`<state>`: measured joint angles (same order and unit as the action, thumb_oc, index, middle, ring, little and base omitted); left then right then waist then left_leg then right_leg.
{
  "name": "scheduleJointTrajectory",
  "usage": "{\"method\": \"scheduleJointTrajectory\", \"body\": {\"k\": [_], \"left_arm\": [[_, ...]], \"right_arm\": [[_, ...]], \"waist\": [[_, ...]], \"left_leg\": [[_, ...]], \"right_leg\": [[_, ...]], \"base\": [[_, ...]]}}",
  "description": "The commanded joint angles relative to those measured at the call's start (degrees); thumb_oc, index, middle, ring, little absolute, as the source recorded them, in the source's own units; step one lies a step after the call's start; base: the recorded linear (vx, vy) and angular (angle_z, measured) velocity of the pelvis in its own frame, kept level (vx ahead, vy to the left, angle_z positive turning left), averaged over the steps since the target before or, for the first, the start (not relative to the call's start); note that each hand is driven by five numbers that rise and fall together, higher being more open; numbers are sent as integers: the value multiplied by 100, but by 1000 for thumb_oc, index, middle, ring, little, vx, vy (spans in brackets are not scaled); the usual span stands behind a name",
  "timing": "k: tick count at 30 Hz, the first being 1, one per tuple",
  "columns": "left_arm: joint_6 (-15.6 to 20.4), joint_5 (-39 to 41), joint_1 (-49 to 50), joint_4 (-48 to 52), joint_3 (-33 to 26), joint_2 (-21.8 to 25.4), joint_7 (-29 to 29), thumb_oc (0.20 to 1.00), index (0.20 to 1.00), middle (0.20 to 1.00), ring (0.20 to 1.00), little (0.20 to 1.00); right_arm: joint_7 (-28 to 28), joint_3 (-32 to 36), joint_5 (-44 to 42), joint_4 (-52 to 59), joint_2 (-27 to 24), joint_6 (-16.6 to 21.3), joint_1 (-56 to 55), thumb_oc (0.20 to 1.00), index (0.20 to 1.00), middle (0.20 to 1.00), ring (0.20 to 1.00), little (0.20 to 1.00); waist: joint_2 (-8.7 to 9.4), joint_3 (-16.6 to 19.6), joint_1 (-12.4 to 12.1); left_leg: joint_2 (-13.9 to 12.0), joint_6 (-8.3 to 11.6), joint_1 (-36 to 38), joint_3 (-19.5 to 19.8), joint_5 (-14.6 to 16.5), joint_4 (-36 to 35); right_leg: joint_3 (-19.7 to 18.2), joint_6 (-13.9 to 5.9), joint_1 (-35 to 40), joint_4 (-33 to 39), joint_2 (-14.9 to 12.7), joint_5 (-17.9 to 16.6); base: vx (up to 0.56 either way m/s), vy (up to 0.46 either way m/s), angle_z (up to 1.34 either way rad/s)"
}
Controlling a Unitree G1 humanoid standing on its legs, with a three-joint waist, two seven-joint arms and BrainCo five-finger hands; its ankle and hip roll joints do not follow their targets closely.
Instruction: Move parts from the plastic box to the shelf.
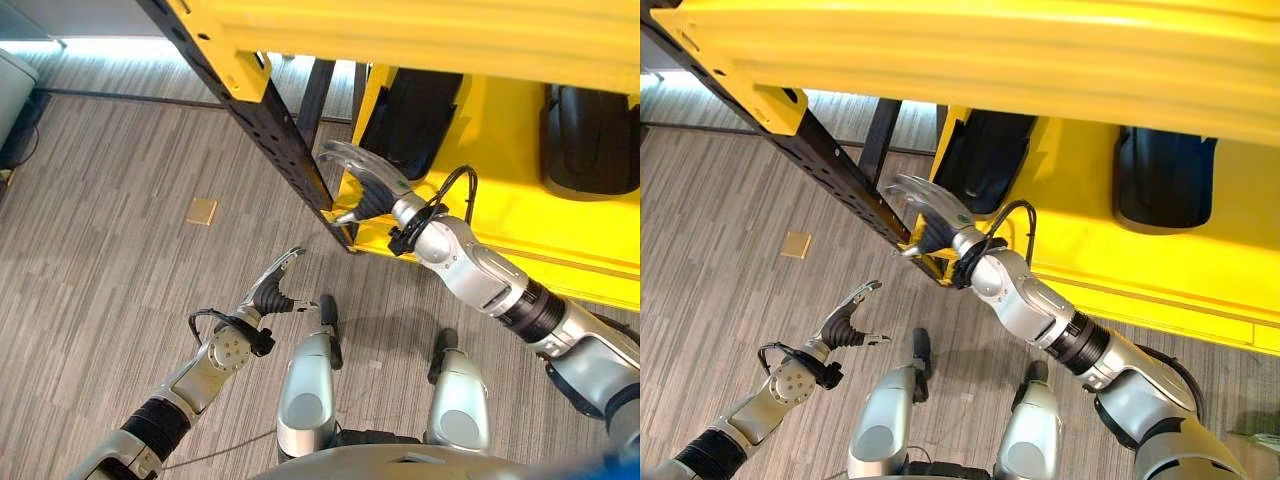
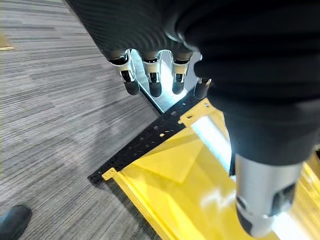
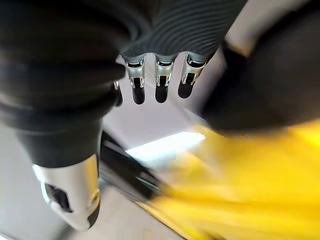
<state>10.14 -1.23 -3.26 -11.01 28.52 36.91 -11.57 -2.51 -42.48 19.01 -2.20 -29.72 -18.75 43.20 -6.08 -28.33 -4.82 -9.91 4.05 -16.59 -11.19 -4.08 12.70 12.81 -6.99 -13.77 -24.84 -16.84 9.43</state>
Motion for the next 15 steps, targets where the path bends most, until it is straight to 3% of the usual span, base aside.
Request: {"method": "scheduleJointTrajectory", "body": {"k": [1, 7, 15], "left_arm": [[146, -83, -17, 237, -157, 292, 16, 1000, 1000, 1000, 1000, 1000], [158, -75, -60, 239, -165, 333, 108, 1000, 1000, 1000, 1000, 1000], [176, -159, -74, 215, -179, 331, 175, 1000, 1000, 1000, 1000, 1000]], "right_arm": [[374, 22, -4, 85, 142, 151, 308, 1000, 1000, 1000, 1000, 1000], [871, -153, -12, -315, 226, 262, 413, 1000, 1000, 1000, 1000, 1000], [827, -272, 171, -808, 313, 389, 388, 1000, 1000, 1000, 1000, 1000]], "waist": [[110, -87, -162], [100, -100, -223], [107, -108, -259]], "left_leg": [[-141, -38, 354, -463, 516, 423], [-137, -47, 328, -456, 511, 449], [-131, -70, 330, -476, 525, 464]], "right_leg": [[468, -42, 239, -247, -213, -60], [491, -37, 217, -302, -240, -49], [519, -27, 192, -358, -266, -37]], "base": [[10, -6, 7], [14, -10, 5], [3, -4, 1]]}}
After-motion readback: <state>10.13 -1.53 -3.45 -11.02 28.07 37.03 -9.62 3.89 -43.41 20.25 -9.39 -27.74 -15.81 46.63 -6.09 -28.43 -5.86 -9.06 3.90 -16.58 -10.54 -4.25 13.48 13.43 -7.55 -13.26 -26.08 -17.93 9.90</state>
